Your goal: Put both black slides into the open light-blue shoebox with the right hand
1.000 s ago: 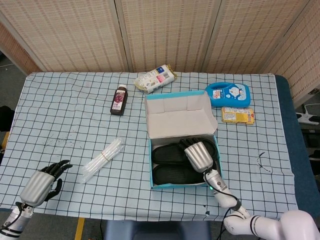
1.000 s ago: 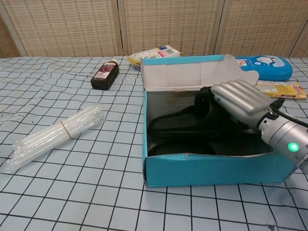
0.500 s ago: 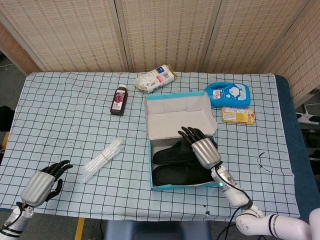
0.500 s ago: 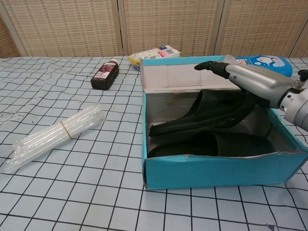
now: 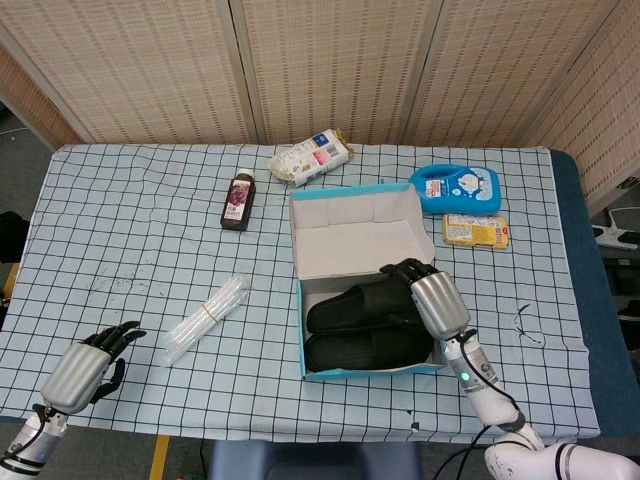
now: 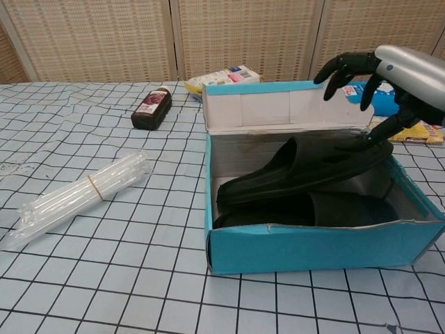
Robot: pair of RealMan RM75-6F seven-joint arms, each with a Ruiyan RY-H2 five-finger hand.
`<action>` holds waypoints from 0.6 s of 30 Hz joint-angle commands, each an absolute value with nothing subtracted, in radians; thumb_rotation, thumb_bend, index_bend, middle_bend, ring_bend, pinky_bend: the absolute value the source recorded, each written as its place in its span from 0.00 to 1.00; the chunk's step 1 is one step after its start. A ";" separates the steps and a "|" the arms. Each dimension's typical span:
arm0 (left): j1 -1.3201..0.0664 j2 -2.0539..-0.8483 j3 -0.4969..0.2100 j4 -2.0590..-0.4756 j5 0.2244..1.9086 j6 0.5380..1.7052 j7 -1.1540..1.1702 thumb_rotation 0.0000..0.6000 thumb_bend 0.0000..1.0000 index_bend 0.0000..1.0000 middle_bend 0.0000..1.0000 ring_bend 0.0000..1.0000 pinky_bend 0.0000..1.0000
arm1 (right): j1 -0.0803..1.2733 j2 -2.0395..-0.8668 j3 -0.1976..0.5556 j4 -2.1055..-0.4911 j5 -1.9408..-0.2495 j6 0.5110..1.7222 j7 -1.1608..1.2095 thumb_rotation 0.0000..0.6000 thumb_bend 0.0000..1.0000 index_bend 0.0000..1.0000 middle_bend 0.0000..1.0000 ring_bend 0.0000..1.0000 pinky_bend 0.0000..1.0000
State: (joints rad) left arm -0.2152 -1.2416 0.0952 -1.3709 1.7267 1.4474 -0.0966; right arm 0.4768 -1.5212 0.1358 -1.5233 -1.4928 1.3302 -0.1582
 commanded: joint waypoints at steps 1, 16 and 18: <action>-0.216 -1.241 0.096 -1.373 1.724 1.443 -0.098 1.00 0.71 0.21 0.14 0.23 0.45 | 0.457 -1.535 0.135 -1.495 -1.486 1.337 -0.181 1.00 0.00 0.54 0.54 0.45 0.66; -0.218 -1.242 0.098 -1.371 1.724 1.439 -0.099 1.00 0.71 0.21 0.14 0.23 0.45 | 0.468 -1.578 0.127 -1.388 -1.426 1.248 -0.164 1.00 0.02 0.57 0.56 0.47 0.68; -0.217 -1.242 0.098 -1.369 1.726 1.442 -0.097 1.00 0.71 0.21 0.14 0.23 0.45 | 0.469 -1.584 0.124 -1.376 -1.426 1.244 -0.163 1.00 0.02 0.57 0.56 0.47 0.68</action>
State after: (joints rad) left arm -0.2170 -1.2418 0.0981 -1.3694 1.7260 1.4420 -0.0973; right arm 0.4683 -1.5815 0.1256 -1.3791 -1.4263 1.2460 -0.1639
